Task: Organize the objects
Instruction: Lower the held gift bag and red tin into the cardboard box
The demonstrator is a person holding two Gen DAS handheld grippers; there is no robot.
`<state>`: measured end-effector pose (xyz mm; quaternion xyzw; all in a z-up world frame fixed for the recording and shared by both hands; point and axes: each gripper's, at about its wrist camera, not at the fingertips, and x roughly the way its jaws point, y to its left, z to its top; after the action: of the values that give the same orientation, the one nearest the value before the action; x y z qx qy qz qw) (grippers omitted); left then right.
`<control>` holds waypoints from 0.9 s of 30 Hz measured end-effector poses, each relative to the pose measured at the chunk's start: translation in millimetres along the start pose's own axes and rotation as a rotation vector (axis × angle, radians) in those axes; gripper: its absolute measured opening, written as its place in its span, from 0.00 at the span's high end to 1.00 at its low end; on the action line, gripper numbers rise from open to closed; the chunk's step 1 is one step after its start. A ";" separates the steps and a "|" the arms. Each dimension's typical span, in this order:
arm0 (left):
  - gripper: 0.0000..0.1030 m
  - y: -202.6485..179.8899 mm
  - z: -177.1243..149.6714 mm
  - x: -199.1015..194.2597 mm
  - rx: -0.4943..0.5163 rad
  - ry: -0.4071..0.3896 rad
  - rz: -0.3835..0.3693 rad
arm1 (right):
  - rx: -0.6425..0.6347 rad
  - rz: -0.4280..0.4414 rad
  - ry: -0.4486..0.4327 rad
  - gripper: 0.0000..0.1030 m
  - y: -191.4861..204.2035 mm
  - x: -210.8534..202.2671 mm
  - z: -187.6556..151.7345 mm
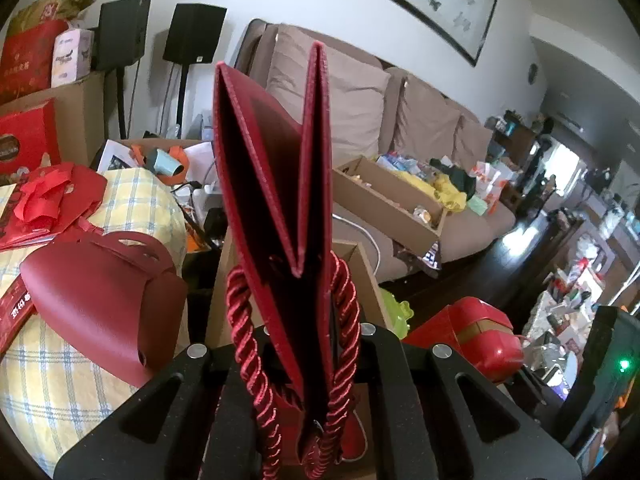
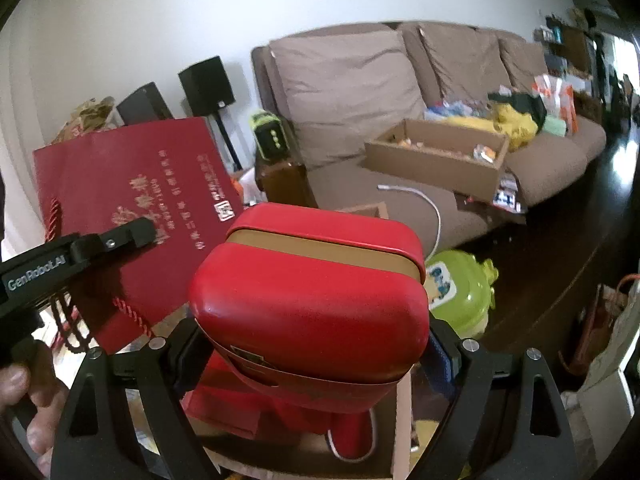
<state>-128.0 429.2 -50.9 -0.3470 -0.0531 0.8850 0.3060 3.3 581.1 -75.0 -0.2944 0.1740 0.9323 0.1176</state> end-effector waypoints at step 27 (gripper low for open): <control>0.94 4.7 -23.4 36.6 0.015 0.168 0.118 | 0.028 -0.049 0.138 0.14 -8.1 24.0 -11.3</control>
<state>-136.1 443.8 -91.2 -0.4201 -0.0001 0.8697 0.2593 -7.6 586.8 -99.9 -0.3604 0.1875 0.9042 0.1320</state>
